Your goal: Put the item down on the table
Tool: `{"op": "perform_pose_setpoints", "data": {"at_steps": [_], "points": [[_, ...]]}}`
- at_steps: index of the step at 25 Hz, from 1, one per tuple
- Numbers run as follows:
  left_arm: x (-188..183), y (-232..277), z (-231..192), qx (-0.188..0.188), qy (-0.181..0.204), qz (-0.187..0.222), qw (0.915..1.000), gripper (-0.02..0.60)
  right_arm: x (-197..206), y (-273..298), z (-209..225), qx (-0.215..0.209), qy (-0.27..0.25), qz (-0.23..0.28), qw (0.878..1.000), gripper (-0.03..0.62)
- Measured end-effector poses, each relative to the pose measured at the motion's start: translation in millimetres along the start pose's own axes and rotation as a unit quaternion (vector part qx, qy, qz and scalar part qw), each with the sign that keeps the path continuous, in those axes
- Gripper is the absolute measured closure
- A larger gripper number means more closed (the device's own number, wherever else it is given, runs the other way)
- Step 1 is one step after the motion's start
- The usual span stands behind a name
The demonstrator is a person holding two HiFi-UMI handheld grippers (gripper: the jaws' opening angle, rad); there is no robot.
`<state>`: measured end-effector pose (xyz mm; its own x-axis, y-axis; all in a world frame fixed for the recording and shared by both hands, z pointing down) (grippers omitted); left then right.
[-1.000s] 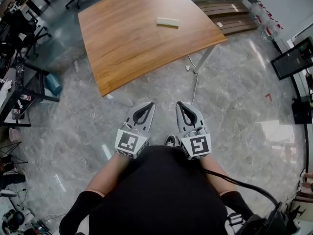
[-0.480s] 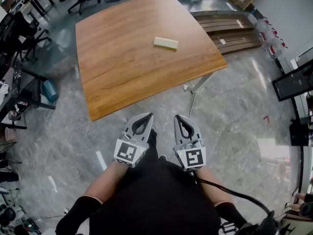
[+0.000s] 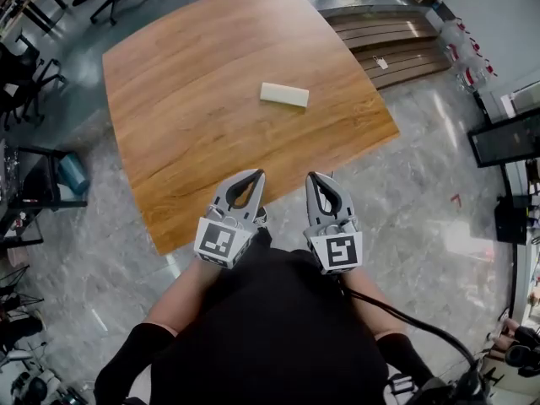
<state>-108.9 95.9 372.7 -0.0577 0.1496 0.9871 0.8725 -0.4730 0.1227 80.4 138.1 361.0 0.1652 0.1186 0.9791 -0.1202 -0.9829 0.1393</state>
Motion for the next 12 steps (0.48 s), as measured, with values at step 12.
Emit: {"op": "perform_pose_setpoints", "data": {"at_steps": [12], "points": [[14,117,-117,0.008,-0.009,-0.052,0.9986,0.578,36,162,45,-0.052,-0.034,-0.054,0.997,0.58]]}}
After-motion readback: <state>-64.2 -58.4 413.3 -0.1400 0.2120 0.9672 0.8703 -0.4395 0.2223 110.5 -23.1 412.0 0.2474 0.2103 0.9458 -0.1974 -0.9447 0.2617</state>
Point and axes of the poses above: the fingertips, and each gripper's own axes: y forward along the fingers, z to its right, x out of its underside, the point moved 9 cm from there along -y, backward along the fingers, and after that the axes turned 14 degrees about x, right-handed, at the moved point
